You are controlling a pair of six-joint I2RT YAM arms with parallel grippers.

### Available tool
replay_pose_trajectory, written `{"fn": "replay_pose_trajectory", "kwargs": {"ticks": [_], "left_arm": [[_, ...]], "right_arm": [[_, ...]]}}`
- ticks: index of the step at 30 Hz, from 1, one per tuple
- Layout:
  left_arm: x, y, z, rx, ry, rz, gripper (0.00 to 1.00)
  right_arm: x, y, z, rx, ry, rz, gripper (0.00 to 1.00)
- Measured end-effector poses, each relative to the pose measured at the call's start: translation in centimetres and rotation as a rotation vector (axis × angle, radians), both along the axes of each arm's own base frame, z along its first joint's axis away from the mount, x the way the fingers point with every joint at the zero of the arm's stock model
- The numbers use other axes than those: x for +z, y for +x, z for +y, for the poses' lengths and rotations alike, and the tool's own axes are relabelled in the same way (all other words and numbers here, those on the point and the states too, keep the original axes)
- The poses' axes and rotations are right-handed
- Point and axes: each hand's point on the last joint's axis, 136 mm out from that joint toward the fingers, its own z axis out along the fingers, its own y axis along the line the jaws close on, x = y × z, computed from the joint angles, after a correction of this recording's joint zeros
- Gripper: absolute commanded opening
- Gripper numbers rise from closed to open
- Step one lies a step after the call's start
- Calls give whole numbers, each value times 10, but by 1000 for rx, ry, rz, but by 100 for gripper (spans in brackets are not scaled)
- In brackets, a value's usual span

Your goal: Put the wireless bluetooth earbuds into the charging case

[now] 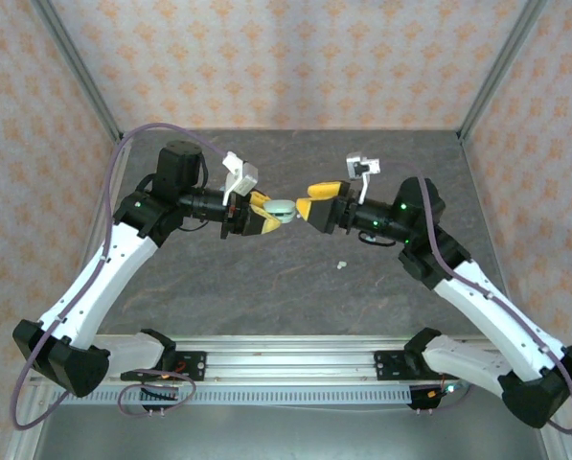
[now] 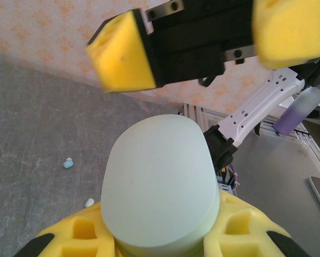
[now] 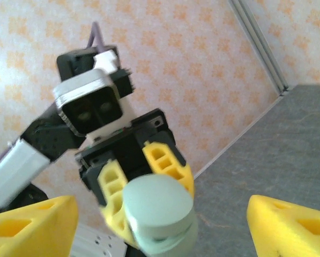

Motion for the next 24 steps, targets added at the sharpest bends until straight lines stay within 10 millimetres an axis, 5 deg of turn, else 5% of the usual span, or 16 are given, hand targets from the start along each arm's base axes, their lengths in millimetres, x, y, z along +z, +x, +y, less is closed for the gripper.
{"fn": "replay_pose_trajectory", "kwargs": {"ticks": [5, 15, 24], "left_arm": [[0, 0, 0, 0, 0, 0, 21], [0, 0, 0, 0, 0, 0, 21], [0, 0, 0, -1, 0, 2, 21]], "right_arm": [[-3, -11, 10, 53, -131, -78, 84], [-48, -3, 26, 98, -301, -63, 81], [-40, 3, 26, 72, -299, -88, 76]]}}
